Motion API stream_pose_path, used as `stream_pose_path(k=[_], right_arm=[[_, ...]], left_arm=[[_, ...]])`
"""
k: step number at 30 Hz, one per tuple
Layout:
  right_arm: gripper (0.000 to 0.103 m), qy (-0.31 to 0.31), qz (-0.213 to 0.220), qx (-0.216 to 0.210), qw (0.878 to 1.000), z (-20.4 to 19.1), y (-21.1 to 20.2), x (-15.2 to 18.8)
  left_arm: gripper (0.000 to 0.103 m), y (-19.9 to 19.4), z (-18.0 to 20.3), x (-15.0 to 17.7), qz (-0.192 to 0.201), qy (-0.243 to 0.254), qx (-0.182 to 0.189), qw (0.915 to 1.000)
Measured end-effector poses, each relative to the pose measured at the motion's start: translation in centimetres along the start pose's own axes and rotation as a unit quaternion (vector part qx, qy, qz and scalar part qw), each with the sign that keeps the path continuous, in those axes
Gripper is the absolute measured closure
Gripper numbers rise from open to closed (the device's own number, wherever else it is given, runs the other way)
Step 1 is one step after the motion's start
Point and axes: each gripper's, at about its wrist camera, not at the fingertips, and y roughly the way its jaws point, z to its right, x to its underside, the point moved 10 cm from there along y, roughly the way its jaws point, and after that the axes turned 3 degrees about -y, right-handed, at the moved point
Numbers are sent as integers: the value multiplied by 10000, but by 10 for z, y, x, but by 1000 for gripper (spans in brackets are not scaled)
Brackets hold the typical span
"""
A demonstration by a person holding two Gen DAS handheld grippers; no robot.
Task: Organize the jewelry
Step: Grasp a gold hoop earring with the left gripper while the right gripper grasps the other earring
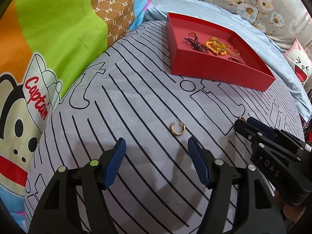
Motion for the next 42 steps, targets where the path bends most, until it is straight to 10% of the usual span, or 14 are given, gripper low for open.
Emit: stream_pose_path(k=[15, 29, 42], right_arm=[[87, 222, -19, -20, 9997, 18, -11, 14], [87, 323, -6, -70, 9995, 24, -20, 21], [87, 348, 204, -144, 9991, 25, -41, 7]], left_arm=[[46, 9, 13, -9, 40, 101, -78, 9999], [86, 12, 30, -12, 57, 252, 197, 9995], [87, 2, 45, -13, -52, 331, 397, 9987]])
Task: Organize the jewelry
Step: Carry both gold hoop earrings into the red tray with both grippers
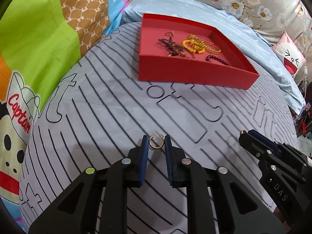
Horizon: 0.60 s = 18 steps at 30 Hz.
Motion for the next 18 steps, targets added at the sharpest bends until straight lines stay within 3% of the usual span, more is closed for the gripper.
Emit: stream_pose_path(k=[9, 18], right_arm=[[87, -84, 447, 10, 9990, 6, -22, -51], [87, -5, 749, 67, 9972, 28, -18, -117]], left_arm=[[87, -19, 31, -42, 254, 217, 156, 9993], [87, -21, 65, -118, 681, 473, 247, 9963]])
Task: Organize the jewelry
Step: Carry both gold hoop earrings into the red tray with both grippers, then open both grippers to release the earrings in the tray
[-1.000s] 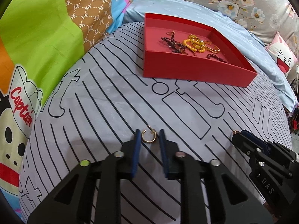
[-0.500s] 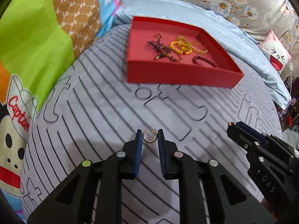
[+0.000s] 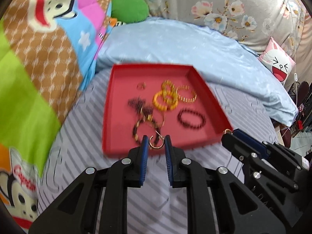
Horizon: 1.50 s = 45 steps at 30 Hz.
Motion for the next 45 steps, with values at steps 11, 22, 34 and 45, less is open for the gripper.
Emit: stream_pose_path(k=[11, 22, 34, 45], right_arm=[[87, -9, -64, 87, 9999, 20, 65, -60], [87, 50, -333, 110, 9994, 23, 121, -63], [86, 22, -514, 194, 9985, 26, 142, -52], [80, 37, -451, 281, 9986, 28, 130, -51]], left_arm=[[87, 58, 5, -71, 112, 2, -32, 9999], [87, 117, -18, -81, -197, -105, -257, 9994], [84, 142, -29, -71, -406, -176, -384, 9983], [66, 131, -27, -71, -284, -128, -492, 9983]])
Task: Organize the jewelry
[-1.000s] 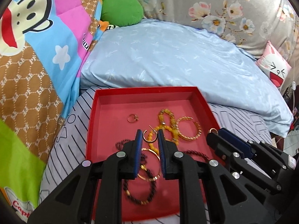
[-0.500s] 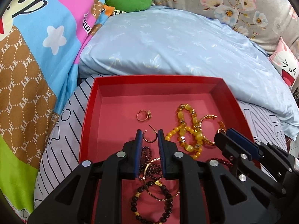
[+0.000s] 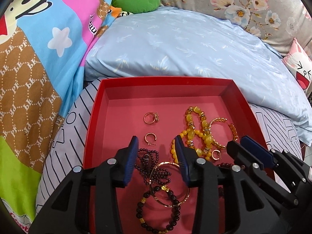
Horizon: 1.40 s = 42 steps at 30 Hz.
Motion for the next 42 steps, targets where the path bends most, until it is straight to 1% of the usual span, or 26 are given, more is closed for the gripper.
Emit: stream_pose_path(k=[3, 6, 10, 15, 21, 25, 27, 29, 32, 33, 35, 36, 38, 39, 42], right_arm=[[79, 0, 37, 35, 10000, -1, -8, 2], [75, 1, 85, 93, 9999, -2, -18, 5], [75, -10, 140, 103, 9998, -4, -34, 14], [75, 5, 149, 114, 9998, -8, -55, 31], [72, -101, 162, 274, 9994, -12, -78, 54], [67, -140, 172, 391, 9990, -11, -86, 68], [66, -104, 125, 387, 9991, -10, -88, 76], [63, -80, 91, 398, 9991, -9, -89, 83], [57, -60, 45, 482, 9988, -7, -90, 92], [56, -39, 32, 489, 9988, -6, -91, 95], [52, 9, 18, 504, 9987, -4, -92, 98], [48, 34, 11, 506, 9987, -3, -92, 99], [43, 88, 14, 502, 9987, -1, -94, 101], [41, 101, 23, 506, 9987, 0, -95, 103], [38, 69, 9, 510, 9987, 0, -96, 106]], left_arm=[[66, -7, 1, 1, 31, -12, -7, 10000], [66, -17, 1, 3, 98, 23, -84, 9999], [66, -34, 1, 11, 169, 48, -108, 9998], [66, -55, 1, 25, 201, -2, -84, 9998], [66, -75, 0, 48, 217, -56, -70, 9997], [63, -83, -1, 64, 168, -87, -109, 9998], [60, -85, -3, 71, 155, -93, -162, 9997], [60, -86, -4, 78, 133, -88, -195, 9997], [59, -86, -6, 87, 90, -100, -231, 9996], [58, -86, -6, 89, 80, -102, -248, 9996], [47, -88, -11, 92, 99, -147, -371, 9992], [46, -89, -13, 94, 124, -172, -412, 9989], [40, -91, -17, 95, 136, -236, -438, 9987], [39, -91, -19, 95, 143, -258, -438, 9986], [35, -93, -23, 98, 161, -274, -503, 9982]])
